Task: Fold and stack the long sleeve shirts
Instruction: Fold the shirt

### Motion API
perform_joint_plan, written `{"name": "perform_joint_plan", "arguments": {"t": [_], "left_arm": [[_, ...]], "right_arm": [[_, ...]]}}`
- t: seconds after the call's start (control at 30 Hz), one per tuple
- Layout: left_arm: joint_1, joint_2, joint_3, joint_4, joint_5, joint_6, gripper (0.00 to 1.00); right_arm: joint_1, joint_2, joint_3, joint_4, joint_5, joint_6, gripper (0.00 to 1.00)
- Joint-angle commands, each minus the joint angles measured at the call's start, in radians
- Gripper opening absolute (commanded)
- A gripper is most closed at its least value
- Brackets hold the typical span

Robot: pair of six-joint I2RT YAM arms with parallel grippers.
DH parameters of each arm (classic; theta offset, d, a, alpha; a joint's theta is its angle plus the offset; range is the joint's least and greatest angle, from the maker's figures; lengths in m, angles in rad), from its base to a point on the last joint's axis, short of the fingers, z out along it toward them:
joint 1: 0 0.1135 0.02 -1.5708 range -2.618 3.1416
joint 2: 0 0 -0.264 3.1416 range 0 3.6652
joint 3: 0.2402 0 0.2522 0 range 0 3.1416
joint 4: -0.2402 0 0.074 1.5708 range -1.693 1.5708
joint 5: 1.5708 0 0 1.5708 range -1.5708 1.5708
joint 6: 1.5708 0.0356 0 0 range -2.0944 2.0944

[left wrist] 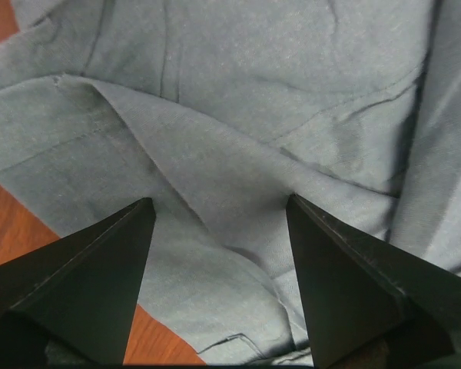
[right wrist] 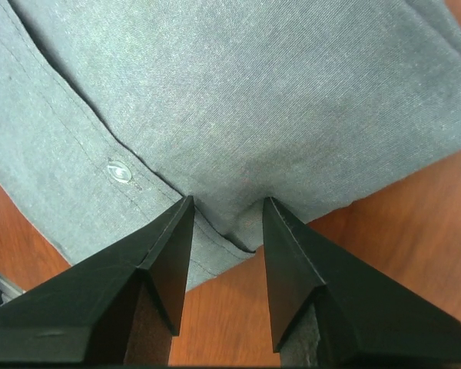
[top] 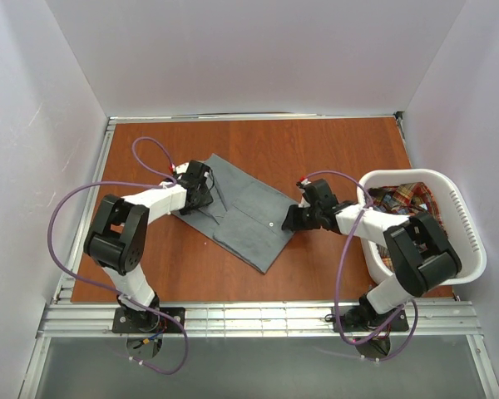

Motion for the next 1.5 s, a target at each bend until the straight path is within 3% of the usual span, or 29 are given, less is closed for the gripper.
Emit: {"name": "perform_joint_plan", "arguments": {"t": [0.0,0.23,0.37,0.43,0.47,0.6,0.73,0.8,0.9,1.03,1.17,1.47], "left_arm": [[0.029,0.004,-0.022,-0.050,0.007,-0.020,0.66],[0.051,-0.154,-0.180,-0.092,0.017,-0.100,0.66],[0.032,-0.304,-0.229,-0.110,0.028,-0.071,0.74],[-0.012,-0.390,-0.237,-0.118,-0.001,-0.039,0.81],[-0.040,-0.418,-0.235,-0.124,-0.022,-0.027,0.83],[-0.291,-0.475,-0.157,-0.144,-0.133,0.051,0.90],[-0.512,-0.411,-0.068,-0.141,-0.169,0.117,0.91],[-0.645,-0.320,-0.033,-0.131,-0.209,0.168,0.89],[-0.783,-0.186,0.045,-0.121,-0.275,0.241,0.83],[-0.856,-0.053,0.111,-0.104,-0.291,0.289,0.74],[-0.896,0.025,0.142,-0.079,-0.272,0.331,0.71],[-0.907,0.146,0.153,-0.076,-0.254,0.343,0.58]], "right_arm": [[-0.010,0.052,0.066,0.033,-0.022,-0.071,0.34],[-0.041,0.118,0.186,0.000,-0.027,-0.144,0.34],[-0.051,0.048,0.204,-0.087,-0.012,-0.173,0.36],[-0.062,-0.028,0.189,-0.111,-0.002,-0.174,0.42],[-0.071,-0.082,0.164,-0.132,0.013,-0.171,0.49],[-0.096,-0.219,0.105,-0.195,0.036,-0.141,0.66],[-0.122,-0.341,0.057,-0.276,0.086,-0.104,0.80],[-0.137,-0.405,0.034,-0.307,0.116,-0.081,0.91],[-0.147,-0.485,0.011,-0.336,0.128,-0.036,0.98],[-0.153,-0.569,-0.027,-0.347,0.137,0.010,0.99],[-0.156,-0.634,-0.044,-0.356,0.156,0.033,0.98],[-0.156,-0.671,-0.070,-0.356,0.186,0.039,0.97]]}}
